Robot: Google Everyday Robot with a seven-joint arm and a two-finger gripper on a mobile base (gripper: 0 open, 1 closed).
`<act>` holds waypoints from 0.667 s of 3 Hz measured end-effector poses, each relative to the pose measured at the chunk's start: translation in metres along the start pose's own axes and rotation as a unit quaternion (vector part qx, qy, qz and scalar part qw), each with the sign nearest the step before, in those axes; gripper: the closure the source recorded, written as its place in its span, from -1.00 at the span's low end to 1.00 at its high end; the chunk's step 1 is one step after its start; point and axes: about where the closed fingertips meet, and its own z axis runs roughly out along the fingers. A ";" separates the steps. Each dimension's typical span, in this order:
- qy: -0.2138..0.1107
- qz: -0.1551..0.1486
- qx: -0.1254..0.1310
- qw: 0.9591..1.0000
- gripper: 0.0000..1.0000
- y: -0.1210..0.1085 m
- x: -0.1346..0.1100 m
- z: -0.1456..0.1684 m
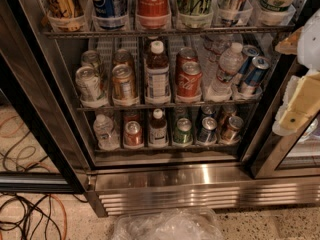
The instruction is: Pick coke can from top shelf of fridge
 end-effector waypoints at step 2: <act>-0.137 0.039 0.041 0.989 -1.00 0.003 -0.020 0.014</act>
Offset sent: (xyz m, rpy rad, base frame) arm 0.0160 0.0450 -0.0086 0.4966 -0.2558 0.0176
